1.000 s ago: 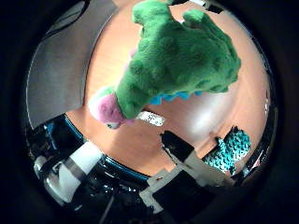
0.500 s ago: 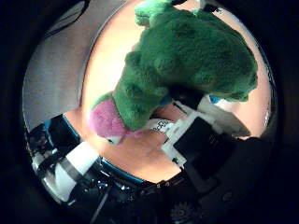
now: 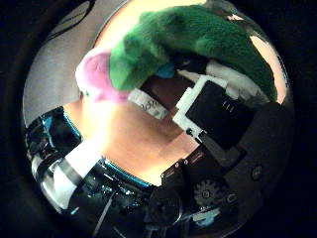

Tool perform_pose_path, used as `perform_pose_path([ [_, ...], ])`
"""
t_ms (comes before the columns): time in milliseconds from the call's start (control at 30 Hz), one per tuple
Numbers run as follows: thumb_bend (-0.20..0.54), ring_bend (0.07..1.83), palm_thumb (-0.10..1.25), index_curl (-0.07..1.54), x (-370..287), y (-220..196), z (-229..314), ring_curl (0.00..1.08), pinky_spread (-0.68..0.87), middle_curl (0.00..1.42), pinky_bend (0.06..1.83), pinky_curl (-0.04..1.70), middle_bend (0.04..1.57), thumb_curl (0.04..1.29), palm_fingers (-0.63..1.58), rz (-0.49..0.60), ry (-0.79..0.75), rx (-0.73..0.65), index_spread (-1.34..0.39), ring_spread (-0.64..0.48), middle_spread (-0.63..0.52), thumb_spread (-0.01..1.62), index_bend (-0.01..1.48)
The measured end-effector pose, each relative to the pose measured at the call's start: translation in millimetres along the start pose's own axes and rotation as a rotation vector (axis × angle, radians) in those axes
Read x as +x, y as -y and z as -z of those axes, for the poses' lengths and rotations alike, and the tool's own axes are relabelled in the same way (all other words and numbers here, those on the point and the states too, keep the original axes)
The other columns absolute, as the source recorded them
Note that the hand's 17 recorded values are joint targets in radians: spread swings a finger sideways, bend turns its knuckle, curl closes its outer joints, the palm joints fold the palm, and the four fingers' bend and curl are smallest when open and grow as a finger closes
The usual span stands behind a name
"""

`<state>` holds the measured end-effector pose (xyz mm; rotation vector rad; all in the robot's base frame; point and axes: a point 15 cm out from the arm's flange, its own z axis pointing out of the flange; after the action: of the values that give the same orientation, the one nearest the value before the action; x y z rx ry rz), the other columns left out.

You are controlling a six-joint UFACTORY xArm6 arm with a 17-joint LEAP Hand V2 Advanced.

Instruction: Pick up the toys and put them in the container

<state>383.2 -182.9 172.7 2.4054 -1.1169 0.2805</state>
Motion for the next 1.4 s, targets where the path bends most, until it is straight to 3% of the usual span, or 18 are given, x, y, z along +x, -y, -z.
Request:
perform_pose_path([
  [367, -0.021, 1.33, 1.02, 0.87, 24, -68, 60, 0.66, -0.31, 0.77, 1.15, 0.68, 1.3, 0.71, 1.08, -0.077, -0.04, -0.057, -0.3, -0.22, -0.15, 0.62, 0.99],
  [800, -0.021, 1.33, 1.01, 0.92, 58, -119, 217, 0.7, -0.31, 0.84, 1.11, 0.78, 1.27, 0.82, 1.06, -0.213, -0.094, 0.085, -0.29, -0.23, -0.16, 0.59, 0.99],
  [1100, -0.021, 1.32, 1.0, 0.93, 52, -128, 308, 0.71, -0.32, 0.88, 1.08, 0.83, 1.24, 0.85, 1.06, -0.251, -0.066, 0.201, -0.29, -0.23, -0.17, 0.58, 0.99],
  [1400, -0.021, 1.3, 1.01, 0.94, 13, -97, 376, 0.72, -0.33, 0.9, 1.05, 0.87, 1.22, 0.87, 1.07, -0.211, 0.008, 0.359, -0.29, -0.24, -0.18, 0.57, 0.98],
])
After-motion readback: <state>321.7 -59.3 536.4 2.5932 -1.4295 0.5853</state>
